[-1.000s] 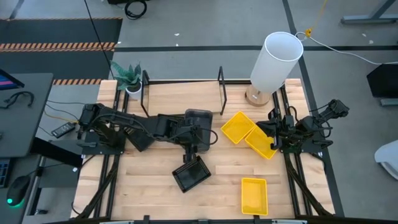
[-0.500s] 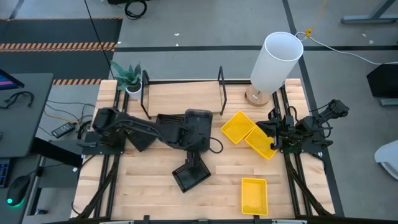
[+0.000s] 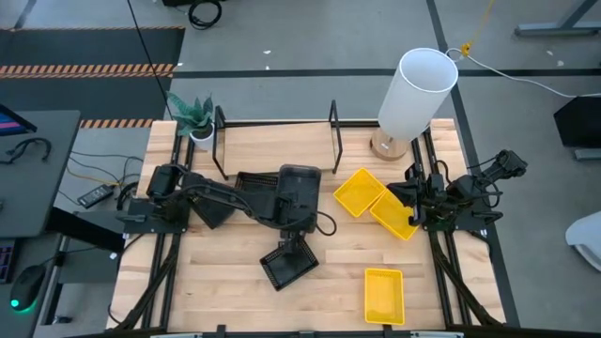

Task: Stack baskets on shelf by color
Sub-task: Put the stacked black bin on the shelf

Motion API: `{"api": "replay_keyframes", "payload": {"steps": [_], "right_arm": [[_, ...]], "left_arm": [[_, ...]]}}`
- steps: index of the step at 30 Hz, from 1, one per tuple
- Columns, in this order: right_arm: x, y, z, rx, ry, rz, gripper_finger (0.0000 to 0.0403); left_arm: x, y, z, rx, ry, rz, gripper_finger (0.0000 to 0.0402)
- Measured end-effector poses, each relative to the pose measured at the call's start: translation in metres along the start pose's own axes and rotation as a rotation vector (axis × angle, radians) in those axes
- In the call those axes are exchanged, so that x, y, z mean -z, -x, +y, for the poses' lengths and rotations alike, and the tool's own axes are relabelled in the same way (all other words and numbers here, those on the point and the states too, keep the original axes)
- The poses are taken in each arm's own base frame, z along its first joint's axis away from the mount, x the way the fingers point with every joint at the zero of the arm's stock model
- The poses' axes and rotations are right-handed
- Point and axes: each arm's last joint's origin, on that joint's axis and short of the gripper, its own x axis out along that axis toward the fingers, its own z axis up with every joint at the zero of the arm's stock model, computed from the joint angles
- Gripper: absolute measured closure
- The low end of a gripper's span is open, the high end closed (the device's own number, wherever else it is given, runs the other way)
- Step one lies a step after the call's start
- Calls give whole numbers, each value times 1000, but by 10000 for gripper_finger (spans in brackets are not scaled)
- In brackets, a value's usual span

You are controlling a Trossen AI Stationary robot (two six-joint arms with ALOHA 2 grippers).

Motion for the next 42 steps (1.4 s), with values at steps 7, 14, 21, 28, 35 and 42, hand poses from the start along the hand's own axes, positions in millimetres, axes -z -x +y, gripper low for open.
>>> {"api": "replay_keyframes", "payload": {"steps": [7,14,21,28,35,42], "right_arm": [[0,0,0,0,0,0,387],[0,0,0,0,0,0,387],[0,0,0,0,0,0,387],[0,0,0,0,0,1,387],[0,0,0,0,0,1,387],[0,0,0,0,0,1,387]], "left_arm": [[1,0,0,-10,5,9,383],[2,1,0,-2,20,16,383],[-10,25,3,23,34,14,383],[-33,66,17,20,38,-43,383],[-41,84,47,-14,23,-46,383],[-39,80,68,-22,17,-22,383]]}}
